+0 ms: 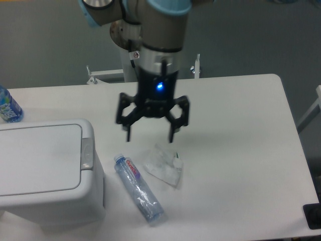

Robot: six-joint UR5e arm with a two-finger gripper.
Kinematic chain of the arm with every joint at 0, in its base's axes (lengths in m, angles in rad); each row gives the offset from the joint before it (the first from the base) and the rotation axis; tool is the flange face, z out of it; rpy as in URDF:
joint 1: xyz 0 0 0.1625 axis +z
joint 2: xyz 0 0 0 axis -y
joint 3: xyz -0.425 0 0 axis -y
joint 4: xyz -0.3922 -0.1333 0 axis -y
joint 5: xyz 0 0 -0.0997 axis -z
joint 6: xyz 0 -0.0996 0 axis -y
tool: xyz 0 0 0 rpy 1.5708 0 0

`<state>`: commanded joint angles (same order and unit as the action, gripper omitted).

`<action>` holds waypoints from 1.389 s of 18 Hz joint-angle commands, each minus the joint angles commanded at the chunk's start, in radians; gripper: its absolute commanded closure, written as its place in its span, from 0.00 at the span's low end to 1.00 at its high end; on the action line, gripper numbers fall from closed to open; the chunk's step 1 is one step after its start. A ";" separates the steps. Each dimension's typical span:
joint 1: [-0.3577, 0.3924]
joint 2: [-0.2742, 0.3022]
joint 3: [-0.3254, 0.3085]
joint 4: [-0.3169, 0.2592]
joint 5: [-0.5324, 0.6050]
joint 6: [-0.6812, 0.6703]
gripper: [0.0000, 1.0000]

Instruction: Open the trash can

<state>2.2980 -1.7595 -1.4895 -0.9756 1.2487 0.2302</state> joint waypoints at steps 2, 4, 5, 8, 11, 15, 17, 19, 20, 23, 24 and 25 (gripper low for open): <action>-0.020 -0.002 0.000 0.000 0.002 -0.015 0.00; -0.029 -0.003 -0.002 0.002 0.000 -0.017 0.00; -0.038 -0.008 0.000 0.002 0.000 -0.015 0.00; -0.048 -0.012 -0.003 0.002 0.002 -0.017 0.00; -0.057 -0.020 -0.005 0.002 0.002 -0.017 0.00; -0.057 -0.026 -0.003 0.002 0.002 -0.015 0.00; -0.057 -0.029 -0.002 0.002 0.005 -0.014 0.00; -0.057 -0.031 -0.002 0.003 0.005 -0.011 0.00; -0.057 -0.032 -0.002 0.006 0.005 -0.011 0.00; -0.057 -0.035 0.002 0.008 0.006 -0.011 0.00; -0.057 -0.035 0.002 0.006 0.006 -0.011 0.00; -0.055 -0.035 0.002 0.008 0.006 -0.011 0.00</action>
<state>2.2427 -1.7948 -1.4880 -0.9680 1.2548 0.2194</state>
